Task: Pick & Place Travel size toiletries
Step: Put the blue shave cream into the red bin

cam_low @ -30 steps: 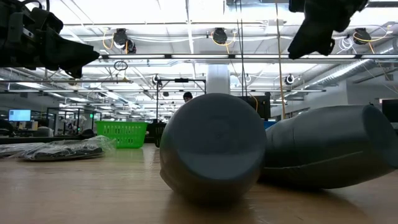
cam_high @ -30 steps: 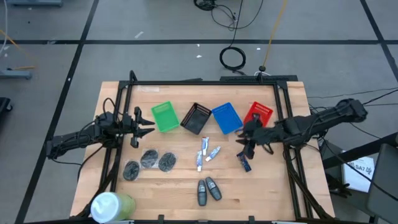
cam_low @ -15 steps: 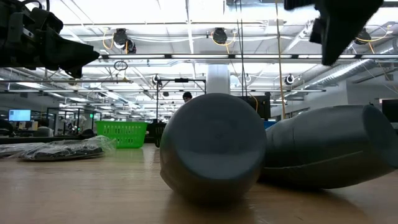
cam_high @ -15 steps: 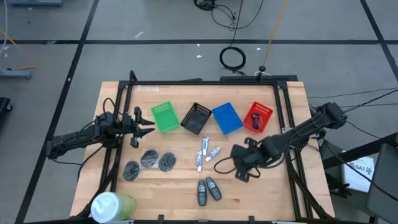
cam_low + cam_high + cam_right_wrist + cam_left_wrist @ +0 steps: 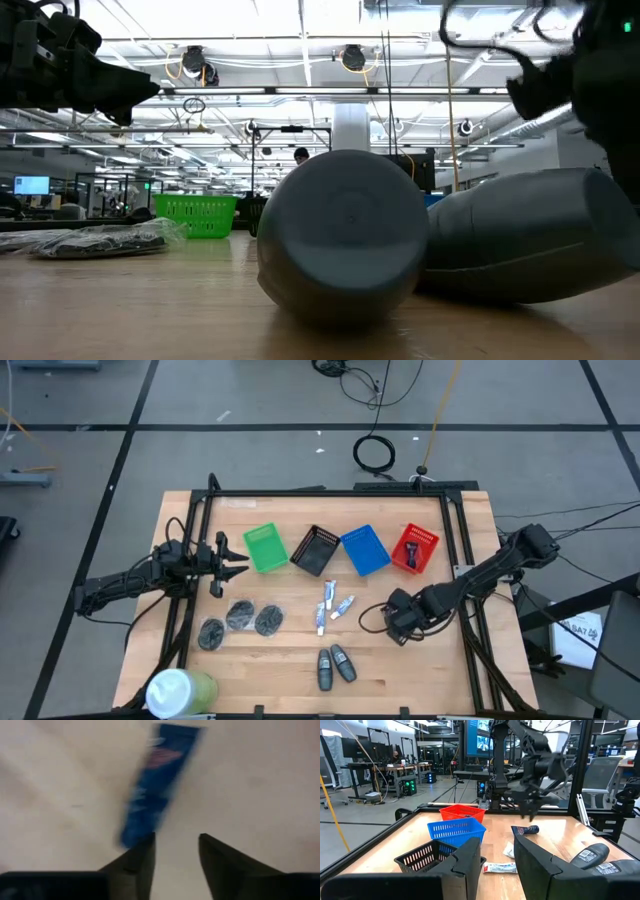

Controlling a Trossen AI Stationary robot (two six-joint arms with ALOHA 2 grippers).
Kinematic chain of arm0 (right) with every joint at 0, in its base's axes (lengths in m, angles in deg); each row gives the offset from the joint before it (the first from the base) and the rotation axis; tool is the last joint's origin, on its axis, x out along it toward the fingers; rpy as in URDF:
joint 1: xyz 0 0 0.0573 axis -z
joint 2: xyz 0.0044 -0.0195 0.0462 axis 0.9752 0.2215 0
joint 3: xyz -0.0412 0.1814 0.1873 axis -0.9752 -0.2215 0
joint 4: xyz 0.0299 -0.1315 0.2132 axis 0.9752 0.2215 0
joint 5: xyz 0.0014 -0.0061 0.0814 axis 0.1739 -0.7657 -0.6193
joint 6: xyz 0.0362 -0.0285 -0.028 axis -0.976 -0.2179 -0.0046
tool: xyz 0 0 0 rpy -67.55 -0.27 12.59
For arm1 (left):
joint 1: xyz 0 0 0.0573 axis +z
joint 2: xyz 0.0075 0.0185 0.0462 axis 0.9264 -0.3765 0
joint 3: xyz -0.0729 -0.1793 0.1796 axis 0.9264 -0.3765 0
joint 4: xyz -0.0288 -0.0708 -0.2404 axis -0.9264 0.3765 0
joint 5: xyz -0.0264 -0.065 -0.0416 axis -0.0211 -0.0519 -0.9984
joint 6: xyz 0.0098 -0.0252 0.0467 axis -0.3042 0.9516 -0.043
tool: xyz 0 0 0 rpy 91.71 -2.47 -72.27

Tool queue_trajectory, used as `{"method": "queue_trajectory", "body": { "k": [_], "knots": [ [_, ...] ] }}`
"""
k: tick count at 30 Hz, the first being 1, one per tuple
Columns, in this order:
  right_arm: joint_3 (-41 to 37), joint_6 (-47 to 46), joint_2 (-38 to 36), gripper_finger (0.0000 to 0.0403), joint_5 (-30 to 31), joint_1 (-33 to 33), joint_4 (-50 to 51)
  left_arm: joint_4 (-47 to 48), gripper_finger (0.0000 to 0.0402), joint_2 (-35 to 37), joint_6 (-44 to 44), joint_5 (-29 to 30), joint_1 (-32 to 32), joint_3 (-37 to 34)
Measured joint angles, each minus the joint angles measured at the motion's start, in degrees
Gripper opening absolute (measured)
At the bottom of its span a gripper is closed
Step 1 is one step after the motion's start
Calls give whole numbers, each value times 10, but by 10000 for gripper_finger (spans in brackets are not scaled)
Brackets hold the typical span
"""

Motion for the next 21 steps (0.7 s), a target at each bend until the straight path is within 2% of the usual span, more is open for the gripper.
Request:
{"method": "queue_trajectory", "body": {
  "k": [4, 6, 11, 14, 17, 21],
  "knots": [
    [-33, -7, 0, 205, -3, 2, -43, 0, 115, 0, 0, 0, 0, 0],
    [-36, -16, 0, 222, -23, 6, -47, 0, 115, 0, 0, 0, 0, 0],
    [-32, -47, 0, 235, -123, 14, -56, 0, 115, 0, 0, 0, 0, 0],
    [-32, -53, 0, 234, -147, 6, -80, 0, 115, 0, 0, 0, 0, 0],
    [-32, -68, 0, 233, -129, 3, -130, 0, 115, 0, 0, 0, 0, 0],
    [-30, -119, 0, 234, -18, 0, -163, 0, 115, 0, 0, 0, 0, 0]
  ]
}}
